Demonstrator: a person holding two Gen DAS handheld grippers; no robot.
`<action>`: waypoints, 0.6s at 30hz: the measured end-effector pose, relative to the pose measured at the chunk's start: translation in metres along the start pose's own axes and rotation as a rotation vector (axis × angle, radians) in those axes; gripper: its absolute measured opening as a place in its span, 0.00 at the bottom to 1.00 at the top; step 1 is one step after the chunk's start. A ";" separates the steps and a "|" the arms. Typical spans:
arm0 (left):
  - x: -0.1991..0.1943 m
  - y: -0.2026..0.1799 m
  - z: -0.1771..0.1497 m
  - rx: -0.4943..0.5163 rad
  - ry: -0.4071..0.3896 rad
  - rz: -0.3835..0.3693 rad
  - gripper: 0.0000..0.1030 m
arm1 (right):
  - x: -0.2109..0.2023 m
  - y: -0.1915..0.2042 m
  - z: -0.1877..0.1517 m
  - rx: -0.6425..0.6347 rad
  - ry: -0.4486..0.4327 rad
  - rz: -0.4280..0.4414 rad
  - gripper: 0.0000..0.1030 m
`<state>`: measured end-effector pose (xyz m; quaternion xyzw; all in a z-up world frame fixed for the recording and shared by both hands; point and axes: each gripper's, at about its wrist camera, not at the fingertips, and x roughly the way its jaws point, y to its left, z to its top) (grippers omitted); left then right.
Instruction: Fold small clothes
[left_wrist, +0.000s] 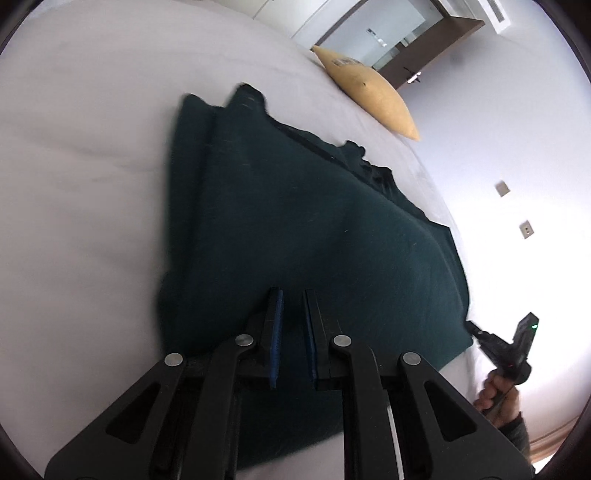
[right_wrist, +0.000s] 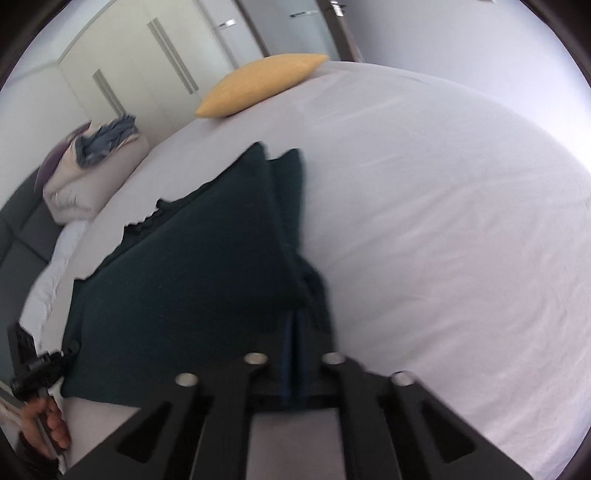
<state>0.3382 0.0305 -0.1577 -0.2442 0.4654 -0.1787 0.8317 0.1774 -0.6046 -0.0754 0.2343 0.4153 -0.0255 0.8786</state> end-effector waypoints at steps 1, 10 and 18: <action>-0.007 0.002 -0.002 0.000 -0.002 0.015 0.12 | -0.006 0.000 0.001 0.009 -0.008 -0.013 0.00; -0.007 -0.084 0.008 0.185 -0.038 0.009 0.13 | 0.011 0.103 -0.015 0.077 0.125 0.501 0.37; 0.053 -0.053 0.011 0.109 0.063 0.073 0.13 | 0.106 0.161 -0.077 0.118 0.371 0.590 0.15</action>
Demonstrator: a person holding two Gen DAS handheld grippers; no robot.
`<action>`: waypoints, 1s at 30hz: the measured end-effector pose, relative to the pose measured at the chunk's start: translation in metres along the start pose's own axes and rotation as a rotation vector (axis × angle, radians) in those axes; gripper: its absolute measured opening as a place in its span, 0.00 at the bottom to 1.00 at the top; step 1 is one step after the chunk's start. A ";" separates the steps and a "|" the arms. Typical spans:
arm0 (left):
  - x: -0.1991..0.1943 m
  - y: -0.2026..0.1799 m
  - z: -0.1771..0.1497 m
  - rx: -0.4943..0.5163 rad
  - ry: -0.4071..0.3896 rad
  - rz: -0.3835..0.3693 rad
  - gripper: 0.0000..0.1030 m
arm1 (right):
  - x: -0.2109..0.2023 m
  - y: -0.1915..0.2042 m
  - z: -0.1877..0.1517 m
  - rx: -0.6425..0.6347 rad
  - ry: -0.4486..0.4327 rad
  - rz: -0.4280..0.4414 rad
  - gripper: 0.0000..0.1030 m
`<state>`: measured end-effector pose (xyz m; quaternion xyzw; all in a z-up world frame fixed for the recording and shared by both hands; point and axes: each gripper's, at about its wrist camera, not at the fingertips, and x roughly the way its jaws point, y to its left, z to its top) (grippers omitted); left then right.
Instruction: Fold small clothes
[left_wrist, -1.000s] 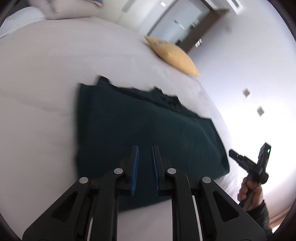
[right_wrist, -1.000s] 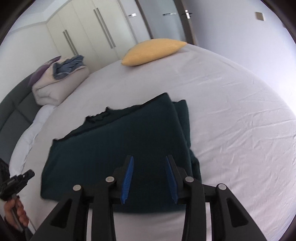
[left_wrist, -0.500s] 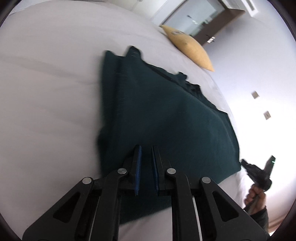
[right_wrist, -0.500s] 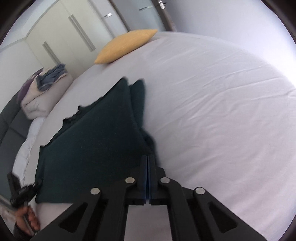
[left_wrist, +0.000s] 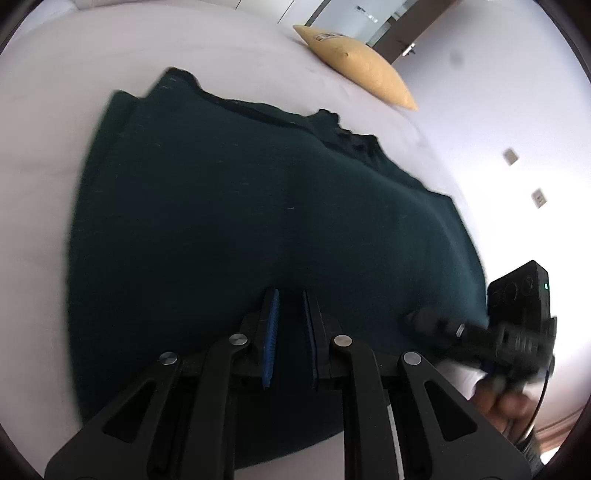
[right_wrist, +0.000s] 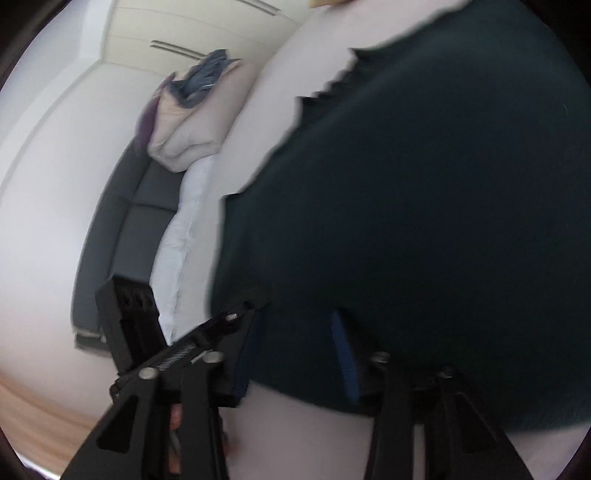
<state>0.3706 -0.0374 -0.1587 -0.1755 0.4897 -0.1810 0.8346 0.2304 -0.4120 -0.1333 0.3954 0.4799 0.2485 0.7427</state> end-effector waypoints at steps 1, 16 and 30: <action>0.000 -0.003 0.000 0.025 0.000 0.021 0.13 | -0.008 -0.010 0.001 0.034 -0.021 0.013 0.10; -0.009 -0.012 -0.031 0.061 -0.032 0.063 0.13 | -0.200 -0.058 -0.017 0.153 -0.555 -0.330 0.37; -0.022 -0.005 -0.038 0.065 -0.040 0.041 0.13 | -0.048 0.010 0.001 -0.143 -0.257 -0.349 0.72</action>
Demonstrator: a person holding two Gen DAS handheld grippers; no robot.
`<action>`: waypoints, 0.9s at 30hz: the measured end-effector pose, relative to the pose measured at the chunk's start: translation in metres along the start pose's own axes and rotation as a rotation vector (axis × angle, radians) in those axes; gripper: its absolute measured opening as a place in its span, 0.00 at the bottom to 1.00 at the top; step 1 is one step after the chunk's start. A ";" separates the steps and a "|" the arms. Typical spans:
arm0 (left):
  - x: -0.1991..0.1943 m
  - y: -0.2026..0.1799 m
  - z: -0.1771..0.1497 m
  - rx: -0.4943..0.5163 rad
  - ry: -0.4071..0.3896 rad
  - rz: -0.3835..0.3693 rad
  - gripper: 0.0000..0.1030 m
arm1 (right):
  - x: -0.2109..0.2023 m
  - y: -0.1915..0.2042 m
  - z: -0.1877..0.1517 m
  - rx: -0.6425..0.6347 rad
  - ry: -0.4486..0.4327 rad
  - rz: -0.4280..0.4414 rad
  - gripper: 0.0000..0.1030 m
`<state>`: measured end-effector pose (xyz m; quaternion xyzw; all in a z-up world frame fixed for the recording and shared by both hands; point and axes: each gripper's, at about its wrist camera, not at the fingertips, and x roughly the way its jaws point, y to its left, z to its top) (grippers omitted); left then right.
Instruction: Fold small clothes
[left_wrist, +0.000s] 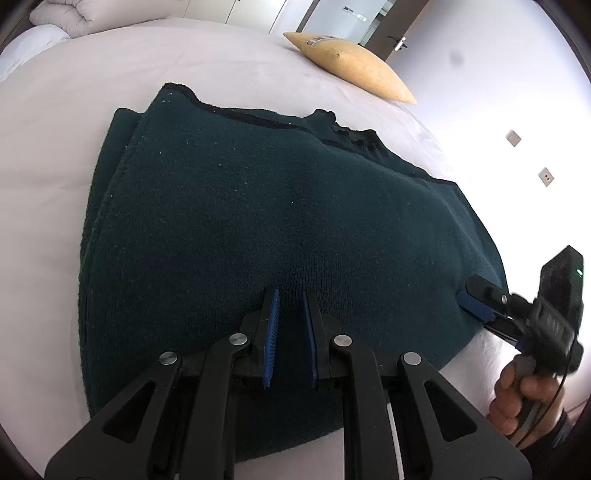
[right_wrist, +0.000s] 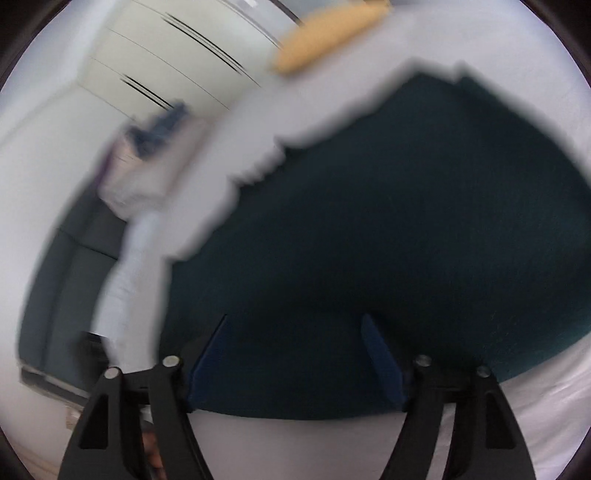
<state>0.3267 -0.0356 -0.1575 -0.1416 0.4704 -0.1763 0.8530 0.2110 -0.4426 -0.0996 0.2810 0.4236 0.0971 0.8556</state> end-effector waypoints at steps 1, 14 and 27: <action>0.000 0.000 0.000 -0.001 -0.001 -0.002 0.13 | -0.001 0.008 -0.003 -0.043 0.002 -0.019 0.75; -0.077 0.053 -0.018 -0.207 -0.119 0.018 0.16 | -0.065 0.034 -0.021 -0.077 -0.077 -0.012 0.74; -0.080 0.134 -0.019 -0.552 -0.061 -0.322 0.94 | -0.056 0.057 -0.034 -0.072 -0.028 0.107 0.75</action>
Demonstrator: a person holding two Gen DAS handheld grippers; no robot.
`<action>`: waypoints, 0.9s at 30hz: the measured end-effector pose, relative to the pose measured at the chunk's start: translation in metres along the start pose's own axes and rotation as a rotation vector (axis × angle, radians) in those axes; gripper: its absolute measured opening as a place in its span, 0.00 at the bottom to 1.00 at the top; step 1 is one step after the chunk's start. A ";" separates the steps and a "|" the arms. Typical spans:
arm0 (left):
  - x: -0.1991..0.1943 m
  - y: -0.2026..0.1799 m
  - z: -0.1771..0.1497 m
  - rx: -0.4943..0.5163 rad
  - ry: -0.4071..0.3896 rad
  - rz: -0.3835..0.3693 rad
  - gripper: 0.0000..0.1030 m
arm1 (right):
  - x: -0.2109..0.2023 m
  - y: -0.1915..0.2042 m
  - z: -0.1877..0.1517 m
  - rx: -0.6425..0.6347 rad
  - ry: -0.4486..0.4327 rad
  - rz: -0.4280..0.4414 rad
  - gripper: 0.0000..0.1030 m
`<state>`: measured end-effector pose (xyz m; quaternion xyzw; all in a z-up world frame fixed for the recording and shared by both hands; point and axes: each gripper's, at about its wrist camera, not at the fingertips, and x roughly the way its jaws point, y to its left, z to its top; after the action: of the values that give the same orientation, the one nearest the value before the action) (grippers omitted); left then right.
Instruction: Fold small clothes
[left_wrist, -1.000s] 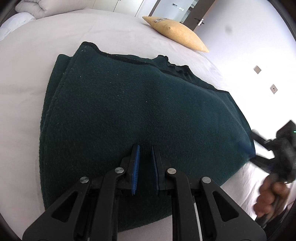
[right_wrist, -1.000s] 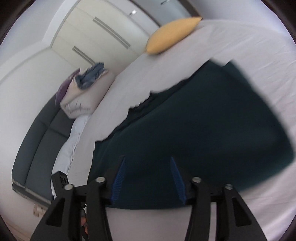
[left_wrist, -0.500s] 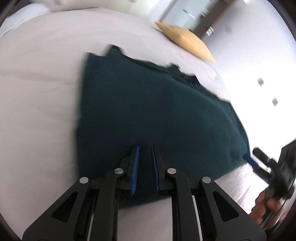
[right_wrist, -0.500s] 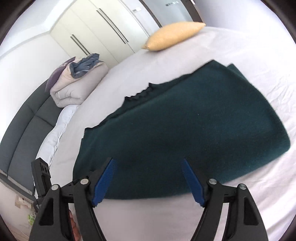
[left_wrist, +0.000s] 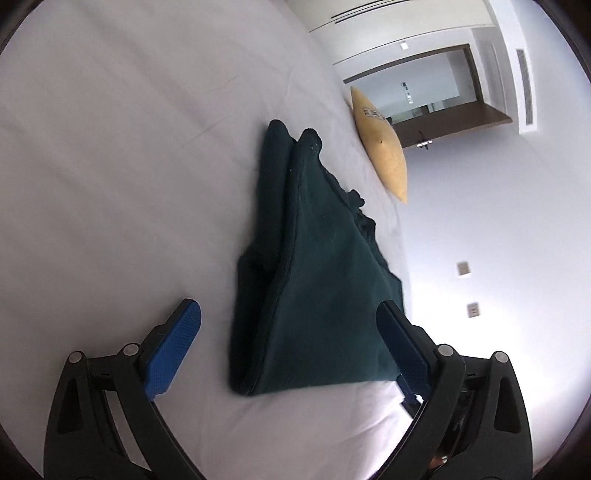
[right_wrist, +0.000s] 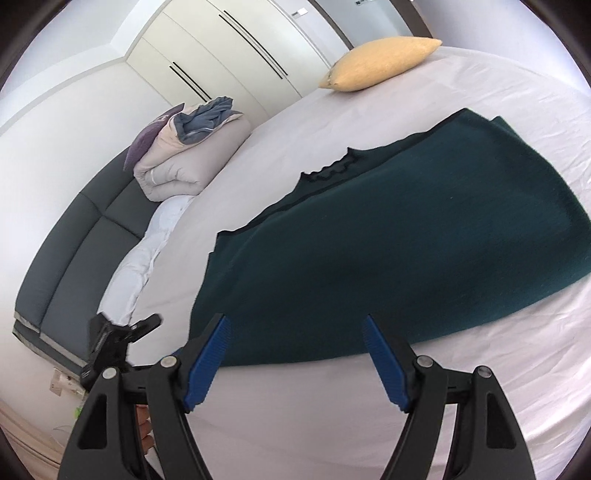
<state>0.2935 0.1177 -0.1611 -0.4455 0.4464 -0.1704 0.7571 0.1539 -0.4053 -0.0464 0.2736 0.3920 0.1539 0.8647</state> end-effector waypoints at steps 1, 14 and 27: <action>0.003 0.001 0.004 -0.012 0.009 -0.008 0.94 | -0.002 0.000 0.000 0.001 0.000 0.002 0.74; 0.074 -0.014 0.060 0.112 0.200 0.013 0.93 | 0.009 -0.005 -0.002 0.019 0.026 0.036 0.72; 0.099 0.013 0.076 -0.014 0.225 -0.086 0.33 | 0.019 0.005 -0.002 0.012 0.052 0.063 0.68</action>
<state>0.4086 0.0994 -0.2079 -0.4475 0.5102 -0.2488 0.6910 0.1644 -0.3917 -0.0559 0.2867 0.4065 0.1858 0.8474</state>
